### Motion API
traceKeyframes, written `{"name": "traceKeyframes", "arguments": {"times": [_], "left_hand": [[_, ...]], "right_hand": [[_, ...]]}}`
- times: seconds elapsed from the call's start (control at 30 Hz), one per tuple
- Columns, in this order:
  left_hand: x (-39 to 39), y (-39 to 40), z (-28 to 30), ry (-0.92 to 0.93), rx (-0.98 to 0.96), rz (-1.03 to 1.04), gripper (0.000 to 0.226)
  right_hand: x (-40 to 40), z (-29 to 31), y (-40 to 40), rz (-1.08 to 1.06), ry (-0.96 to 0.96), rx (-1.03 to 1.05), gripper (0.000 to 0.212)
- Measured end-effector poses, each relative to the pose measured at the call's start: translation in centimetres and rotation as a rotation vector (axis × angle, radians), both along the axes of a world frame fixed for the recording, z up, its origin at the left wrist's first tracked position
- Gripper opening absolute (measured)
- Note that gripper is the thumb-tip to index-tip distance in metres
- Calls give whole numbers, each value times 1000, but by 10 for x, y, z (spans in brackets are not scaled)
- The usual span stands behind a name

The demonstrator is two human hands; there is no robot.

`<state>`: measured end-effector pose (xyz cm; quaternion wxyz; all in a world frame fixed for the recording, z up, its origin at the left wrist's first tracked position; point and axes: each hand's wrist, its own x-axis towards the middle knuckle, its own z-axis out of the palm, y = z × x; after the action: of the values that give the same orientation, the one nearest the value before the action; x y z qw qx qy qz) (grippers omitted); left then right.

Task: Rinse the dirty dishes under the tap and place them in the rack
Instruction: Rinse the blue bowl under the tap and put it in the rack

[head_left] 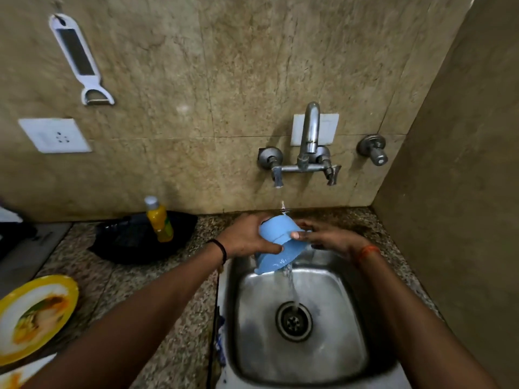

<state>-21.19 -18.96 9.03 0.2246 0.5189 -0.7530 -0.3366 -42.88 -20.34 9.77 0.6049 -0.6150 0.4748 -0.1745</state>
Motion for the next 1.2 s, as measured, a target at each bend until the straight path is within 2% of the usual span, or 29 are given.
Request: {"name": "traceKeyframes", "arguments": {"times": [0.13, 0.2, 0.27, 0.33, 0.4, 0.5, 0.6, 0.7, 0.8, 0.9, 1.0, 1.1, 1.2], "left_hand": [[28, 28, 23, -296, -141, -185, 65], [44, 43, 33, -423, -181, -227, 66], [72, 58, 34, -458, -172, -211, 63], [107, 77, 29, -451, -176, -140, 57], [140, 95, 20, -472, -230, -43, 62], [191, 132, 13, -547, -263, 132, 77], [245, 173, 7, -610, -221, 290, 84], [305, 213, 5, -579, -213, 484, 82], [368, 254, 17, -650, -261, 689, 69], [426, 289, 29, -756, -333, 902, 66], [478, 320, 31, -849, -218, 1110, 75], [516, 344, 30, -916, -49, 1166, 84], [531, 351, 36, -848, -27, 1078, 85]], "right_hand": [[27, -15, 15, 113, -274, 318, 53], [46, -31, 21, 136, -345, 366, 65], [77, -41, 25, 162, -332, 309, 70], [116, -43, 30, 140, -276, 159, 68], [153, -43, 34, 93, -245, 21, 69], [216, -42, 43, 178, -162, -135, 92], [272, -39, 62, 252, -134, -300, 93], [324, -48, 81, 287, -83, -433, 117], [379, -52, 98, 331, -64, -457, 120], [435, -48, 117, 391, -97, -448, 96], [497, -48, 135, 419, -142, -459, 82], [559, -51, 155, 442, -174, -454, 90], [617, -66, 169, 448, -175, -434, 107]]}}
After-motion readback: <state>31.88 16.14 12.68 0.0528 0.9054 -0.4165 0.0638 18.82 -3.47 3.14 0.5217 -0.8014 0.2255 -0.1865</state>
